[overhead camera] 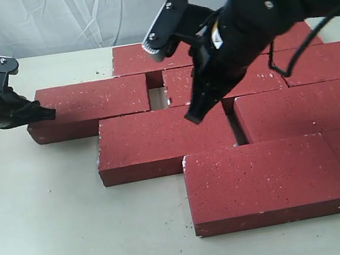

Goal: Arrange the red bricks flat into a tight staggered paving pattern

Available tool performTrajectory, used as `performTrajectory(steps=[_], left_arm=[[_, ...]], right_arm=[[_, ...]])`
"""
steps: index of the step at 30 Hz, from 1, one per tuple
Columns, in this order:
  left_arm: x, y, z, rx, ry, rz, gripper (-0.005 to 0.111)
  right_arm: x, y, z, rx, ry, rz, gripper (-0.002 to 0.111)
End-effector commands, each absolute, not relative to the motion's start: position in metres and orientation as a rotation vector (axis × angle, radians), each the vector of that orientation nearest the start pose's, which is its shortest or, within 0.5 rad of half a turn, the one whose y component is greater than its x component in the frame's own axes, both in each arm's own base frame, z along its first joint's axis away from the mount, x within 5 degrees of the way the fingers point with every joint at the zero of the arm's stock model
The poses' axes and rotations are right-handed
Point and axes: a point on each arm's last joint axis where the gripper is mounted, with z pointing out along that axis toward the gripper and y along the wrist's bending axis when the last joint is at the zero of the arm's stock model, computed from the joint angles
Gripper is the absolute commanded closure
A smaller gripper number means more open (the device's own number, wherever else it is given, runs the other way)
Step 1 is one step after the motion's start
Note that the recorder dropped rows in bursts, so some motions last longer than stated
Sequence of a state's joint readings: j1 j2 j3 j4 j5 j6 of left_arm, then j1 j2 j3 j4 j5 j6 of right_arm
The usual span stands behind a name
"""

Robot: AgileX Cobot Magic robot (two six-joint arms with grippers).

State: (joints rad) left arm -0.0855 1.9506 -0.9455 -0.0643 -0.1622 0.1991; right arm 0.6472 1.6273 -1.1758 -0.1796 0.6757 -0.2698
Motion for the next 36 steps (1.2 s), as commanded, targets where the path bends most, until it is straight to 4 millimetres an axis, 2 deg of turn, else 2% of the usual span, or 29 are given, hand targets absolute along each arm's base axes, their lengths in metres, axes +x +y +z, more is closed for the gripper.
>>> performTrajectory(steps=[1,4,21,30,36], left_arm=[[0.376,-0.042,0.127,0.298,2.277,0.028,0.107],[0.376,-0.048,0.124,0.337,2.278,0.025,0.107],[0.373,-0.076,0.126,0.411,2.226,-0.013,0.107],[0.373,-0.073,0.125,0.415,2.245,-0.004,0.107],[0.375,-0.059,0.126,0.373,2.248,0.015,0.107]], right_arm=[[0.281,0.173,0.261,-1.200,2.150,-0.098,0.109],[0.283,0.165,0.262,-1.169,2.160,-0.106,0.109],[0.284,0.163,0.261,-1.193,2.160,-0.136,0.109],[0.284,0.163,0.261,-1.194,2.163,-0.137,0.109],[0.283,0.163,0.261,-1.192,2.164,-0.135,0.109]])
